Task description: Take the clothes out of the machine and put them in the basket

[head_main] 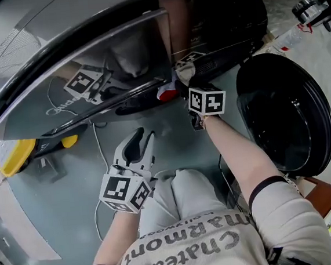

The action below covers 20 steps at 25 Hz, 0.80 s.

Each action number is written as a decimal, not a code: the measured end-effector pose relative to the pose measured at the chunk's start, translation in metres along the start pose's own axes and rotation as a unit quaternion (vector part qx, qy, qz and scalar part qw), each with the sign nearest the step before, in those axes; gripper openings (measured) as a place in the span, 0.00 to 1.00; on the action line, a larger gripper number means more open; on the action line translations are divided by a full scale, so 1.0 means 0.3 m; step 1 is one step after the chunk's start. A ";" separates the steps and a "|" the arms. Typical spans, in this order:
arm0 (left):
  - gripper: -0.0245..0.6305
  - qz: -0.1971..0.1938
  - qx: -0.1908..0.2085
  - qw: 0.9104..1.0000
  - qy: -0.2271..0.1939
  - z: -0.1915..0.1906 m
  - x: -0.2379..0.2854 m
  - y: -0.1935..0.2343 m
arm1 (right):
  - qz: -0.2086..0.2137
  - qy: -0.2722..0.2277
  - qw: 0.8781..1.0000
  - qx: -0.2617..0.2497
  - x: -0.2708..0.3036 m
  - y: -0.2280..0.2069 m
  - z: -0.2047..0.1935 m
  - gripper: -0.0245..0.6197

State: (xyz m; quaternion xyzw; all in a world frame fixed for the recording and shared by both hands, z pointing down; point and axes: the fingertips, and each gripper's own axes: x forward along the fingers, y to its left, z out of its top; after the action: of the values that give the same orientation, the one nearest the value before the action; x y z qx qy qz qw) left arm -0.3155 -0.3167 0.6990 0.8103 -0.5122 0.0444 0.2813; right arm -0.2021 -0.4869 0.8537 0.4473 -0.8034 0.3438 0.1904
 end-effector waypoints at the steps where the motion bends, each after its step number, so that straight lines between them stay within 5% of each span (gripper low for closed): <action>1: 0.22 0.001 0.000 1.000 -0.004 0.004 0.001 0.006 | -0.007 -0.002 1.000 -0.014 0.012 0.005 -0.002 0.43; 9: 0.22 0.002 0.001 1.000 -0.022 -0.011 0.011 0.009 | -0.059 0.012 0.995 -0.075 0.065 -0.024 -0.051 0.43; 14: 0.22 0.009 -0.007 1.000 -0.012 -0.015 -0.021 -0.004 | -0.070 -0.001 0.993 -0.093 0.022 -0.027 -0.055 0.15; 20: 0.22 0.010 -0.028 1.000 0.009 0.063 -0.099 -0.093 | -0.045 -0.005 0.993 -0.111 -0.138 0.080 -0.004 0.11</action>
State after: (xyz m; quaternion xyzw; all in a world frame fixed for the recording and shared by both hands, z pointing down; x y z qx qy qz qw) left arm -0.3098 -0.2935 0.6609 0.7968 -0.5184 0.0403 0.3078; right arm -0.2007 -0.4530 0.8199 0.4609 -0.8165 0.2410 0.2505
